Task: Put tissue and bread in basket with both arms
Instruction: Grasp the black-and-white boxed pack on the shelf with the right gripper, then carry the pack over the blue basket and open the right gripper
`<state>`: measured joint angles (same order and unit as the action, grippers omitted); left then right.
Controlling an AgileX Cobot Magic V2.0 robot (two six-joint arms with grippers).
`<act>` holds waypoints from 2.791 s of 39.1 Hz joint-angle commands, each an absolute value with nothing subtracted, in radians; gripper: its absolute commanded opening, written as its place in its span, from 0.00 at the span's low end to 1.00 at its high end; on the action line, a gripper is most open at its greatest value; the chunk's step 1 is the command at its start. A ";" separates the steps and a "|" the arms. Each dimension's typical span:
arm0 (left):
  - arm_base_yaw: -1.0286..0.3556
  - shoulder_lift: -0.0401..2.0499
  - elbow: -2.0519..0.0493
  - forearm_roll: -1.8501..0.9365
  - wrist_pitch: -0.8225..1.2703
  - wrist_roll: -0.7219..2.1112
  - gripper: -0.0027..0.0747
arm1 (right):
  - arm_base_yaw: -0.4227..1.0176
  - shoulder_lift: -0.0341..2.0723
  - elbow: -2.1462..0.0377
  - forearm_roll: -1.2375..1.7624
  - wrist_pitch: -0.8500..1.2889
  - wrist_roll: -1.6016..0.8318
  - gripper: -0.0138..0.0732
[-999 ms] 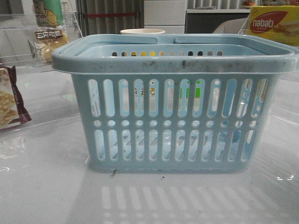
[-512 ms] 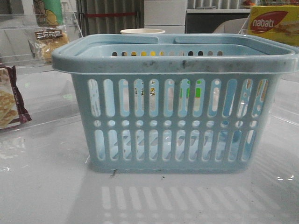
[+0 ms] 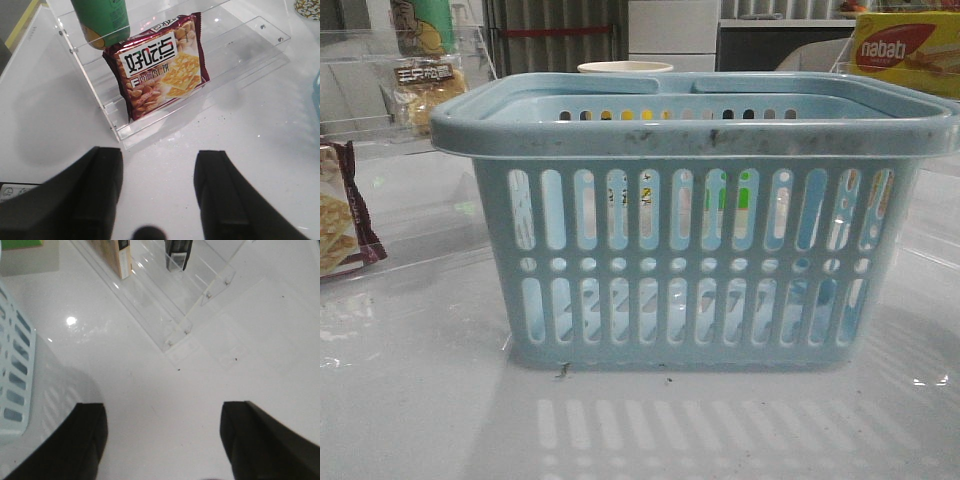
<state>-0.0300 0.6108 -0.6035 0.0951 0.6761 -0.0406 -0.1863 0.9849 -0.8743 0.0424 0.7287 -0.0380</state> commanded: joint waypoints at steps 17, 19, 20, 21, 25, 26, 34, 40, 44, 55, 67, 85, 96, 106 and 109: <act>-0.037 0.618 -0.637 0.029 0.608 -0.048 0.52 | -0.195 1.439 -1.303 0.035 0.707 -0.074 0.81; -0.037 0.618 -0.637 0.029 0.608 -0.048 0.52 | -0.195 1.471 -1.336 0.030 0.707 -0.077 0.81; -0.037 0.618 -0.637 0.029 0.608 -0.048 0.52 | -0.195 1.502 -1.362 0.025 0.704 -0.078 0.81; -0.037 0.618 -0.637 0.029 0.610 -0.048 0.52 | -0.195 1.520 -1.372 0.023 0.704 -0.078 0.81; -0.037 0.618 -0.637 0.029 0.610 -0.048 0.52 | -0.195 1.600 -1.439 0.010 0.704 -0.078 0.81; -0.037 0.618 -0.637 0.029 0.610 -0.048 0.52 | -0.195 1.615 -1.457 0.008 0.703 -0.078 0.81; -0.037 0.618 -0.637 0.029 0.610 -0.048 0.52 | -0.195 1.736 -1.550 -0.042 0.698 -0.078 0.81; -0.037 0.618 -0.637 0.029 0.610 -0.048 0.52 | -0.195 1.794 -1.584 -0.068 0.663 -0.078 0.81; -0.037 0.618 -0.637 0.029 0.610 -0.048 0.52 | -0.195 1.818 -1.586 -0.070 0.626 -0.078 0.81; -0.037 0.618 -0.637 0.029 0.610 -0.048 0.52 | -0.195 1.847 -1.586 -0.070 0.568 -0.078 0.60; -0.037 0.618 -0.637 0.029 0.610 -0.048 0.52 | -0.195 1.832 -1.586 -0.069 0.572 -0.078 0.36; -0.037 0.618 -0.637 0.029 0.608 -0.048 0.52 | -0.181 1.568 -1.586 0.032 0.648 -0.078 0.36; -0.037 0.618 -0.637 0.029 0.608 -0.048 0.52 | -0.062 1.350 -1.574 0.033 0.685 -0.078 0.36; -0.037 0.618 -0.637 0.029 0.608 -0.048 0.52 | 0.143 1.216 -1.471 0.045 0.691 -0.078 0.36; -0.037 0.618 -0.637 0.029 0.608 -0.048 0.52 | 0.218 1.212 -1.429 0.046 0.691 -0.078 0.36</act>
<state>-0.0300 0.6108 -0.6035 0.0342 0.6761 -0.0406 0.1511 1.2443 -1.4402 0.0453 0.7580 -0.0728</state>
